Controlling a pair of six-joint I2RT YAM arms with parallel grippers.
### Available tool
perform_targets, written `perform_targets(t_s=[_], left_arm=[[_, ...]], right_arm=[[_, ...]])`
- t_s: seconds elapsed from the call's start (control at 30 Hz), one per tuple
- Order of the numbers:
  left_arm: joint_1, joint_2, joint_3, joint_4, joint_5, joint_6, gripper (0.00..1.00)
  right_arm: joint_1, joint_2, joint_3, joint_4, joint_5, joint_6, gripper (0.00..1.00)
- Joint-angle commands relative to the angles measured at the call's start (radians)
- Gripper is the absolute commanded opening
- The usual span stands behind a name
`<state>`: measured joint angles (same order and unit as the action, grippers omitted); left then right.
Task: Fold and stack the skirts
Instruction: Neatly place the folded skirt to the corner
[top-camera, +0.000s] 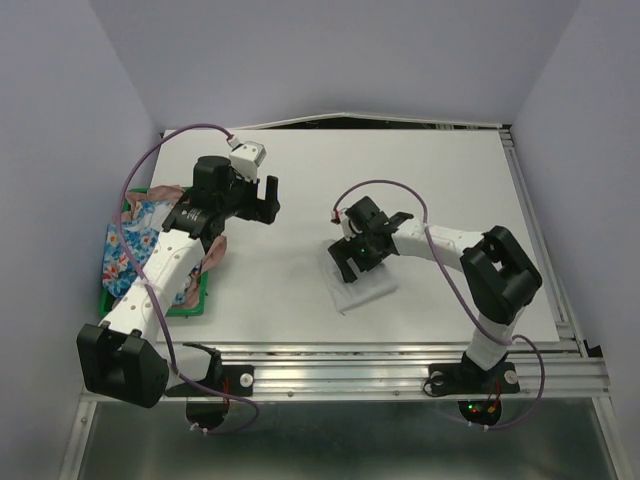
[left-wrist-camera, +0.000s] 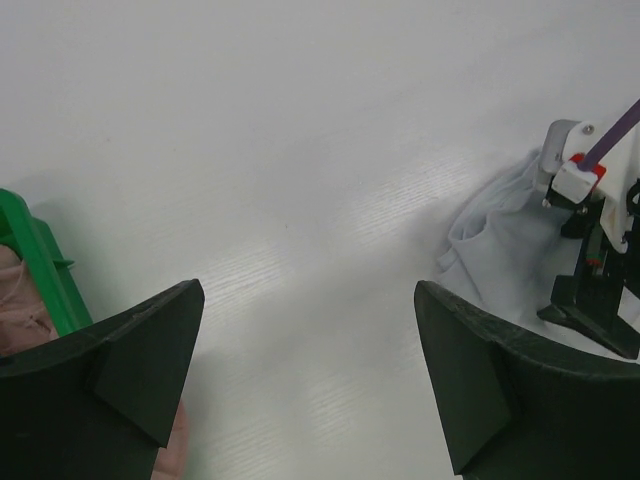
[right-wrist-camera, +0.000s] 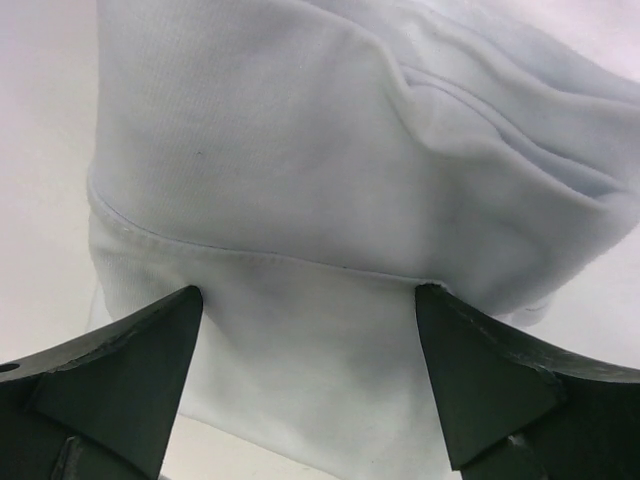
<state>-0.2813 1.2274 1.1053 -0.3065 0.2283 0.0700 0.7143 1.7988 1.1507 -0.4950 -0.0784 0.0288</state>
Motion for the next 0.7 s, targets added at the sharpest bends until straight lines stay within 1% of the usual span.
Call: perform_targets(t_s=[0.0, 0.03, 0.07, 0.13, 0.17, 0.2, 0.3, 0.33, 0.37, 0.4, 0.47, 0.5, 0.53, 0.57, 0.6, 0.67], left_arm=[[-0.001, -0.019, -0.007, 0.055, 0.003, 0.01, 0.99], [-0.001, -0.02, -0.012, 0.056, 0.003, 0.011, 0.99], [-0.001, -0.02, -0.013, 0.06, 0.003, 0.017, 0.99], [0.001, -0.02, -0.015, 0.061, 0.002, 0.027, 0.99], [-0.001, -0.016, -0.013, 0.061, 0.002, 0.031, 0.99], [0.001, -0.013, -0.012, 0.058, 0.003, 0.037, 0.99], [0.001, 0.015, 0.013, 0.02, 0.041, 0.068, 0.99], [0.001, 0.026, 0.028, 0.012, 0.051, 0.077, 0.99], [0.001, 0.038, 0.034, 0.001, 0.062, 0.08, 0.99], [0.001, 0.043, 0.044, -0.002, 0.083, 0.088, 0.99], [0.001, 0.052, 0.05, -0.005, 0.1, 0.096, 0.99], [0.001, 0.053, 0.053, -0.005, 0.105, 0.096, 0.99], [0.001, 0.057, 0.056, -0.005, 0.111, 0.099, 0.99], [0.002, 0.064, 0.062, -0.006, 0.112, 0.102, 0.99], [0.002, 0.069, 0.068, -0.009, 0.111, 0.102, 0.99], [0.007, 0.089, 0.09, -0.019, 0.109, 0.103, 0.99]], right_arm=[[-0.137, 0.079, -0.042, -0.011, 0.075, -0.073, 0.93], [-0.165, 0.08, -0.037, -0.013, 0.074, -0.093, 0.93], [-0.221, 0.077, -0.034, -0.01, 0.063, -0.137, 0.93], [-0.28, 0.077, -0.022, -0.004, 0.06, -0.197, 0.94], [-0.311, 0.085, -0.003, -0.005, 0.048, -0.254, 0.94], [-0.369, 0.091, 0.007, -0.005, 0.051, -0.28, 0.94], [-0.459, 0.134, 0.063, -0.013, 0.052, -0.363, 0.95], [-0.517, 0.151, 0.082, -0.017, 0.051, -0.403, 0.95], [-0.55, 0.186, 0.122, -0.017, 0.051, -0.42, 0.96], [-0.614, 0.209, 0.15, -0.02, 0.045, -0.434, 0.96], [-0.679, 0.259, 0.216, -0.051, 0.029, -0.47, 0.96], [-0.708, 0.284, 0.278, -0.057, 0.029, -0.48, 0.95], [-0.736, 0.33, 0.309, -0.062, 0.029, -0.487, 0.95], [-0.789, 0.353, 0.34, -0.077, 0.031, -0.495, 0.95], [-0.814, 0.394, 0.398, -0.091, 0.026, -0.5, 0.95], [-0.878, 0.428, 0.444, -0.132, 0.013, -0.512, 0.95]])
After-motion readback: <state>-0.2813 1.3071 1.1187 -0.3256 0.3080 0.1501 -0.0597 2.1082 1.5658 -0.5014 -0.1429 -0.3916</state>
